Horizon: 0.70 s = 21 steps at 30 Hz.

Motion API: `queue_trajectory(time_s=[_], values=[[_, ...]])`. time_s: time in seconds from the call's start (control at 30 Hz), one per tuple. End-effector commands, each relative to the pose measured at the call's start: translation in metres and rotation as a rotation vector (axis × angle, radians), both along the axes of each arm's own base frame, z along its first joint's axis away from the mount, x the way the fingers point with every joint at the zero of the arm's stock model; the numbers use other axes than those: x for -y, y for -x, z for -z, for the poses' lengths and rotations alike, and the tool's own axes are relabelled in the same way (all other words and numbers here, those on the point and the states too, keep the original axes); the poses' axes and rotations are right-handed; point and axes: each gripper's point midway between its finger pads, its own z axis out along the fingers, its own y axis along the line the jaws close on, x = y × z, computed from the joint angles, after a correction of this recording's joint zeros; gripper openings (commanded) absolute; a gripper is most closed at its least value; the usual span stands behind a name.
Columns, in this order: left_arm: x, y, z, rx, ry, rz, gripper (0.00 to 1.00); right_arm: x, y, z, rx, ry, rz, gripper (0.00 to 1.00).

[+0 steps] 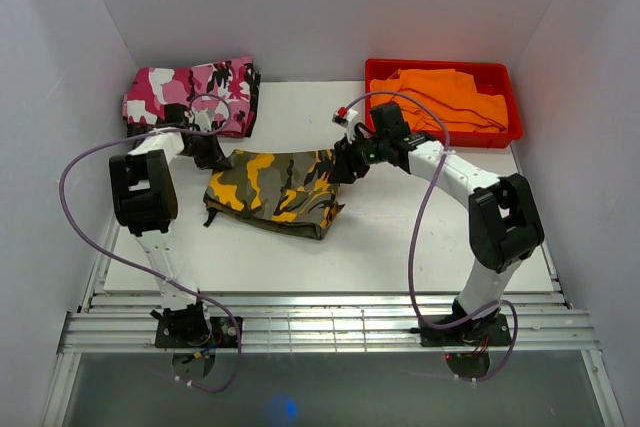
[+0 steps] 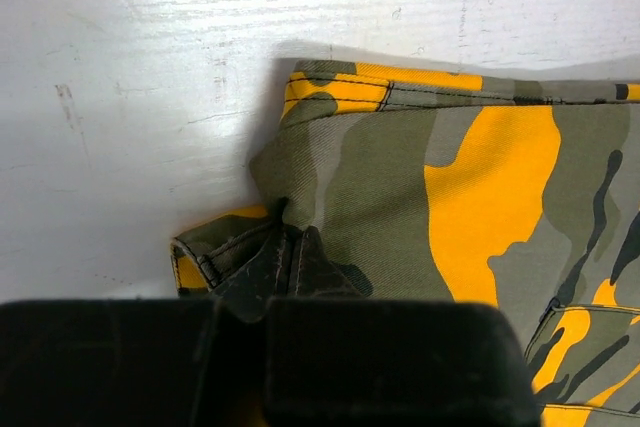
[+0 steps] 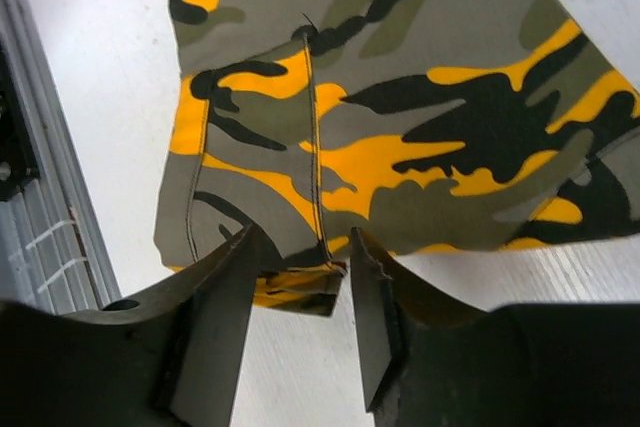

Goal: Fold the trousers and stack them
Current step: Fold the trousers

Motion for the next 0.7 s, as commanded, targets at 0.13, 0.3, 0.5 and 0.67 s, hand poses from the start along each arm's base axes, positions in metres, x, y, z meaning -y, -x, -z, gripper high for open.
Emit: queue_trajectory(time_s=[0.13,0.3,0.5,0.67], values=[[-0.021,0.004,-0.025,0.029,-0.098,-0.057,0.00,-0.042,0.036,0.015,-0.265,-0.230,-0.097,0.44],[-0.040,0.004,-0.021,0.005,-0.090,-0.118,0.00,-0.046,0.063,0.059,-0.419,-0.251,-0.070,0.40],[-0.056,0.005,-0.051,0.033,-0.076,-0.164,0.00,-0.034,0.068,0.142,-0.538,-0.061,0.091,0.30],[-0.085,0.028,-0.050,0.045,-0.176,-0.199,0.00,-0.027,0.065,0.169,-0.568,0.017,0.161,0.26]])
